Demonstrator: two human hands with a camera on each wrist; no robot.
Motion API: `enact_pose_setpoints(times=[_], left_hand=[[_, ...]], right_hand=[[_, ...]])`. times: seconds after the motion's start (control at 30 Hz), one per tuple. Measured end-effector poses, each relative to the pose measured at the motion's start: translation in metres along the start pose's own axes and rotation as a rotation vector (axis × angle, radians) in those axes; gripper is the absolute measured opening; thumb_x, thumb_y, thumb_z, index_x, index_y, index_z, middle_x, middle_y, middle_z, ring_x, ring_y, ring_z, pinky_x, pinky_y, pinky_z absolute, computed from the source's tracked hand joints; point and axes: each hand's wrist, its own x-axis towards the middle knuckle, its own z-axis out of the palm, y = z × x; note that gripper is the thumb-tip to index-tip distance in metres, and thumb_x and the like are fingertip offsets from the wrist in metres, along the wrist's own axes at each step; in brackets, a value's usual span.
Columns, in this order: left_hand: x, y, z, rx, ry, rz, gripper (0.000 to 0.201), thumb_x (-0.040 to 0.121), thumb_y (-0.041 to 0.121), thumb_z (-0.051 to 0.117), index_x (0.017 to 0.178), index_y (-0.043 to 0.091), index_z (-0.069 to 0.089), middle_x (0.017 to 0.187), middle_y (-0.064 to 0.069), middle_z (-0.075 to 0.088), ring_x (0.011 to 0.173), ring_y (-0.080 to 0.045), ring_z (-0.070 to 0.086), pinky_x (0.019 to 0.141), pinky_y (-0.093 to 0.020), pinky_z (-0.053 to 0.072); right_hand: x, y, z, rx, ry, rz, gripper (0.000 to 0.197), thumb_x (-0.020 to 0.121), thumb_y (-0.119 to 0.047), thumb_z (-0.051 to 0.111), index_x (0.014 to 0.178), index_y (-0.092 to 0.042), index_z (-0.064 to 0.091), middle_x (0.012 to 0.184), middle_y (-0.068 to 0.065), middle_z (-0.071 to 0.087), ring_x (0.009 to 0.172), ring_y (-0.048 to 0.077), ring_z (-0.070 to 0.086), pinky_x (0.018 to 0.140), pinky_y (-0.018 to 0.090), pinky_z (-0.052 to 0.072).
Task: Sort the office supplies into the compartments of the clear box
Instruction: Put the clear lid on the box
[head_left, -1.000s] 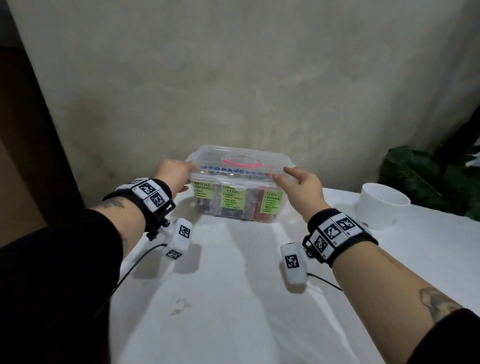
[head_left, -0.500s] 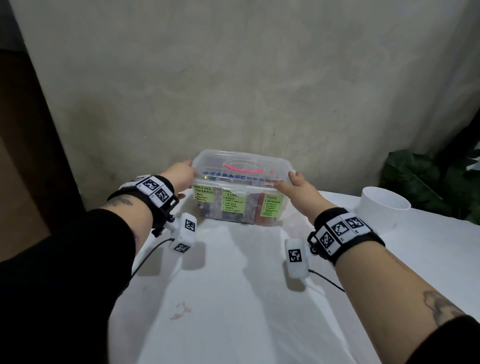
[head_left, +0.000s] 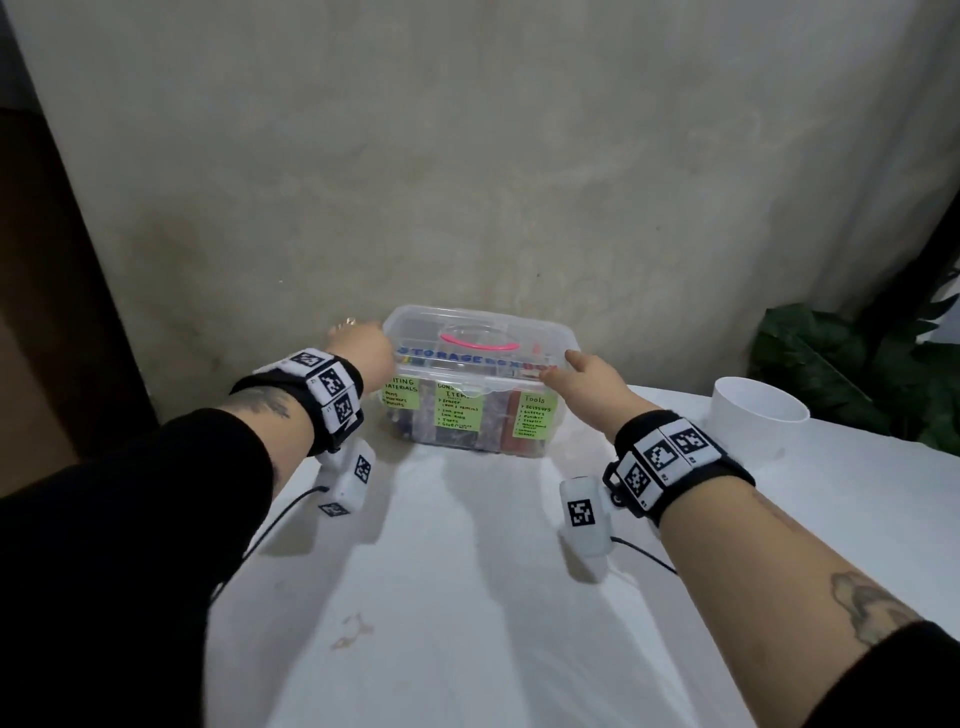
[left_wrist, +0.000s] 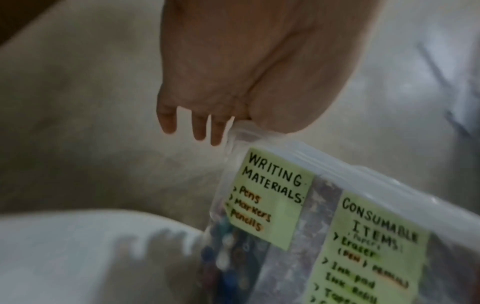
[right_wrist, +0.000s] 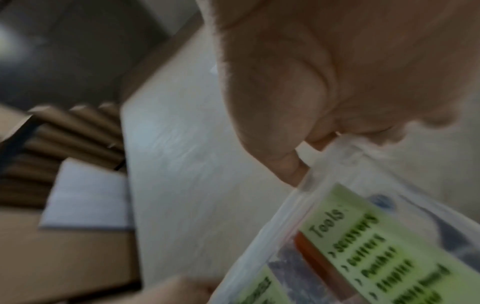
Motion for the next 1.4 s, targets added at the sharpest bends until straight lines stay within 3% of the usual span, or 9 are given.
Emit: enact_pose_setpoints(times=[0.17, 0.27, 0.37, 0.5, 0.73, 0.87, 1.0, 1.17, 1.4], left_hand=[[0.003, 0.035, -0.019, -0.026, -0.058, 0.252, 0.065, 0.094, 0.009, 0.046, 0.154, 0.023, 0.024, 0.156, -0.007, 0.030, 0.111, -0.018, 0.055, 0.090, -0.035, 0.048], [0.003, 0.057, -0.015, 0.141, -0.253, 0.304, 0.052, 0.104, 0.031, 0.038, 0.153, 0.021, 0.027, 0.149, -0.010, 0.043, 0.124, -0.025, 0.051, 0.101, -0.035, 0.039], [0.008, 0.062, -0.001, 0.467, -0.325, 0.415, 0.048, 0.107, 0.025, 0.027, 0.154, 0.015, 0.026, 0.162, -0.008, 0.013, 0.149, -0.029, 0.010, 0.120, -0.044, 0.012], [0.011, 0.056, 0.006, 0.591, -0.374, 0.422, 0.048, 0.107, 0.019, 0.025, 0.155, 0.011, 0.020, 0.163, -0.008, 0.000, 0.150, -0.029, -0.001, 0.119, -0.041, 0.003], [0.032, 0.094, -0.032, 0.666, -0.374, 0.402, 0.043, 0.101, 0.034, 0.044, 0.140, 0.015, 0.051, 0.141, -0.003, 0.053, 0.127, -0.023, 0.050, 0.108, -0.036, 0.037], [0.064, 0.124, -0.043, 0.688, -0.304, 0.412, 0.043, 0.104, 0.022, 0.042, 0.146, 0.014, 0.044, 0.149, -0.001, 0.045, 0.134, -0.020, 0.043, 0.103, -0.025, 0.034], [0.105, 0.142, -0.029, 0.684, -0.432, 0.323, 0.048, 0.102, 0.028, 0.047, 0.149, 0.021, 0.039, 0.148, 0.000, 0.043, 0.133, -0.021, 0.044, 0.067, -0.019, 0.045], [0.235, 0.133, 0.043, 0.664, -0.566, 0.284, 0.100, 0.049, 0.074, 0.068, 0.137, 0.028, 0.053, 0.143, 0.005, 0.051, 0.119, -0.025, 0.055, 0.087, -0.042, 0.052], [0.170, 0.139, 0.017, 0.765, -0.607, 0.309, 0.059, 0.083, 0.056, 0.060, 0.136, 0.030, 0.052, 0.134, 0.005, 0.055, 0.119, -0.024, 0.054, 0.103, -0.045, 0.044]], right_hand=[[0.004, -0.019, 0.016, -0.448, 0.011, -0.315, 0.069, 0.098, -0.045, 0.044, 0.156, -0.016, 0.020, 0.165, 0.007, 0.001, 0.152, 0.023, -0.002, 0.122, 0.048, -0.003], [0.009, -0.013, 0.040, -0.662, -0.040, -0.420, 0.084, 0.088, -0.073, 0.039, 0.151, -0.018, 0.030, 0.158, 0.002, 0.030, 0.145, 0.019, 0.027, 0.119, 0.048, 0.019], [0.016, -0.006, 0.046, -0.715, 0.020, -0.441, 0.080, 0.086, -0.074, 0.040, 0.145, -0.019, 0.041, 0.150, 0.001, 0.044, 0.137, 0.020, 0.040, 0.113, 0.045, 0.029], [0.016, -0.005, 0.053, -0.760, 0.065, -0.447, 0.082, 0.084, -0.076, 0.034, 0.142, -0.019, 0.045, 0.149, 0.001, 0.046, 0.137, 0.019, 0.041, 0.112, 0.042, 0.028], [0.010, -0.008, 0.042, -0.660, 0.031, -0.467, 0.075, 0.087, -0.069, 0.047, 0.144, -0.021, 0.045, 0.153, 0.001, 0.042, 0.142, 0.018, 0.036, 0.115, 0.040, 0.024], [0.007, -0.010, 0.041, -0.651, 0.031, -0.474, 0.073, 0.087, -0.070, 0.046, 0.142, -0.023, 0.046, 0.151, -0.001, 0.043, 0.141, 0.017, 0.037, 0.116, 0.040, 0.025], [0.010, -0.006, 0.043, -0.655, 0.041, -0.475, 0.074, 0.087, -0.071, 0.045, 0.144, -0.024, 0.044, 0.154, -0.002, 0.040, 0.144, 0.016, 0.032, 0.118, 0.038, 0.019], [0.014, -0.005, 0.045, -0.642, 0.049, -0.482, 0.074, 0.087, -0.072, 0.045, 0.144, -0.025, 0.044, 0.154, -0.002, 0.040, 0.145, 0.015, 0.030, 0.118, 0.038, 0.015], [0.014, -0.003, 0.047, -0.622, 0.010, -0.449, 0.075, 0.087, -0.071, 0.045, 0.146, -0.026, 0.041, 0.157, 0.000, 0.035, 0.146, 0.015, 0.027, 0.121, 0.042, 0.014]])
